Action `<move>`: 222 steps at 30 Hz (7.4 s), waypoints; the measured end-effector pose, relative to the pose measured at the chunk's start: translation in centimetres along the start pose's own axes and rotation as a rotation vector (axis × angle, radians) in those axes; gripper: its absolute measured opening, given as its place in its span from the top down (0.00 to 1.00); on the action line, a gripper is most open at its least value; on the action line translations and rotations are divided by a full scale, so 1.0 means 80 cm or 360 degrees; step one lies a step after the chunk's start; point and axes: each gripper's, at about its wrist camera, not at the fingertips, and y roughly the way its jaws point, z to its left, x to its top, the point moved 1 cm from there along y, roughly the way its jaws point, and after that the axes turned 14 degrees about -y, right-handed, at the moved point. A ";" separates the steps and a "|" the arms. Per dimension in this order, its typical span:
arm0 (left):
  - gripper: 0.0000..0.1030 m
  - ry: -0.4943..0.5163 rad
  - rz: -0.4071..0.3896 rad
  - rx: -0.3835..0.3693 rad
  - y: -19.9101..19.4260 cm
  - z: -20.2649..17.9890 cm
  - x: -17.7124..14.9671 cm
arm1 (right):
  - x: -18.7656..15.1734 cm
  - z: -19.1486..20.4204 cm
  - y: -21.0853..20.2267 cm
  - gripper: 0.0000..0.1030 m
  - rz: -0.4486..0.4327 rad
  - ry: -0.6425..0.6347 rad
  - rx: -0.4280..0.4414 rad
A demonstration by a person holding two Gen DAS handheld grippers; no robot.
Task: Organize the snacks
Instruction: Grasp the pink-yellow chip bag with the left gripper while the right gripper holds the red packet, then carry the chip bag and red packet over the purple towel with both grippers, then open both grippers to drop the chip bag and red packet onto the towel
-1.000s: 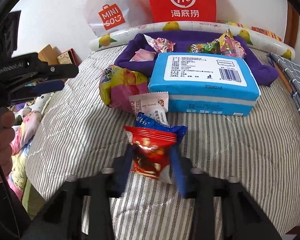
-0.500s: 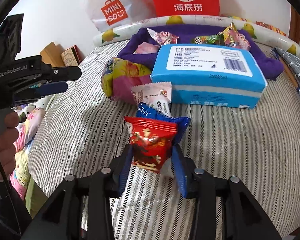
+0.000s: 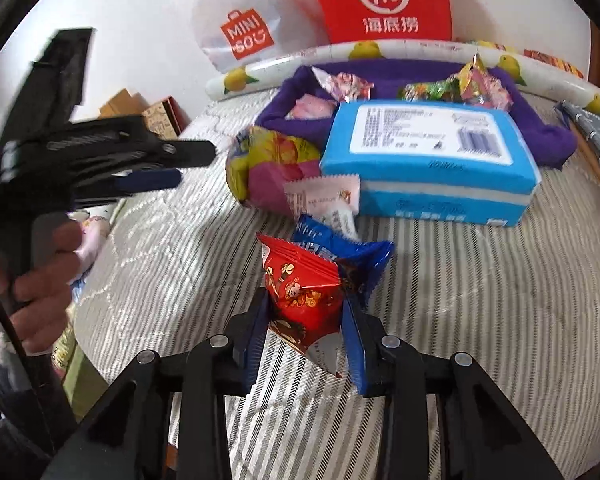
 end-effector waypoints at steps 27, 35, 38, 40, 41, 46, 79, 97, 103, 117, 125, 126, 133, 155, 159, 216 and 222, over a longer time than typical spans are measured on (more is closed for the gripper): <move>0.50 -0.0010 0.0085 0.0122 0.082 -0.019 0.032 | -0.018 -0.141 0.012 0.61 0.0140 0.0266 -0.0216; 0.56 -0.0029 0.0051 0.0093 0.059 -0.006 0.026 | -0.011 -0.132 0.021 0.68 0.0158 0.0227 -0.0203; 0.56 -0.0034 0.0030 0.0082 0.047 -0.001 0.022 | -0.010 -0.123 0.020 0.68 0.0169 0.0198 -0.0221; 0.56 -0.0034 0.0016 0.0075 0.037 0.001 0.019 | -0.010 -0.117 0.021 0.68 0.0175 0.0173 -0.0218; 0.56 -0.0034 0.0008 0.0071 0.033 0.002 0.017 | -0.011 -0.114 0.022 0.68 0.0179 0.0161 -0.0218; 0.56 -0.0033 -0.0031 0.0045 0.008 0.005 0.009 | -0.013 -0.103 0.035 0.68 0.0222 0.0111 -0.0270; 0.56 0.0224 -0.0174 -0.0253 -0.093 -0.119 -0.041 | 0.029 -0.093 -0.121 0.72 -0.0164 0.0068 -0.0363; 0.56 0.0267 -0.0237 -0.0245 -0.074 -0.149 0.012 | 0.098 -0.136 -0.124 0.72 -0.0249 0.0050 -0.0430; 0.56 0.0273 -0.0274 -0.0185 -0.062 -0.152 0.038 | 0.123 -0.148 -0.108 0.72 -0.0236 0.0037 -0.0438; 0.56 0.0271 -0.0303 -0.0152 -0.031 -0.163 0.104 | 0.184 -0.174 -0.069 0.72 -0.0235 -0.0005 -0.0453; 0.56 0.0249 -0.0319 -0.0131 -0.011 -0.160 0.138 | 0.214 -0.186 -0.046 0.72 -0.0232 -0.0041 -0.0442; 0.56 0.0246 -0.0321 -0.0127 -0.009 -0.160 0.142 | 0.219 -0.188 -0.043 0.72 -0.0231 -0.0049 -0.0440; 0.56 0.0167 -0.0327 -0.0100 0.013 -0.148 0.176 | 0.243 -0.204 -0.023 0.72 -0.0222 -0.0051 -0.0409; 0.56 0.0096 -0.0214 0.0020 0.107 -0.128 0.226 | 0.287 -0.244 0.090 0.72 -0.0044 -0.0020 -0.0225; 0.56 0.0073 -0.0196 0.0030 0.118 -0.123 0.230 | 0.281 -0.249 0.118 0.72 0.0039 -0.0009 -0.0160; 0.49 0.0329 0.0055 0.0197 0.205 -0.171 0.191 | 0.274 -0.241 0.105 0.38 0.0109 -0.0096 -0.0317; 0.42 0.0362 0.0042 0.0244 0.201 -0.176 0.189 | 0.276 -0.234 0.100 0.38 0.0102 -0.0129 -0.0332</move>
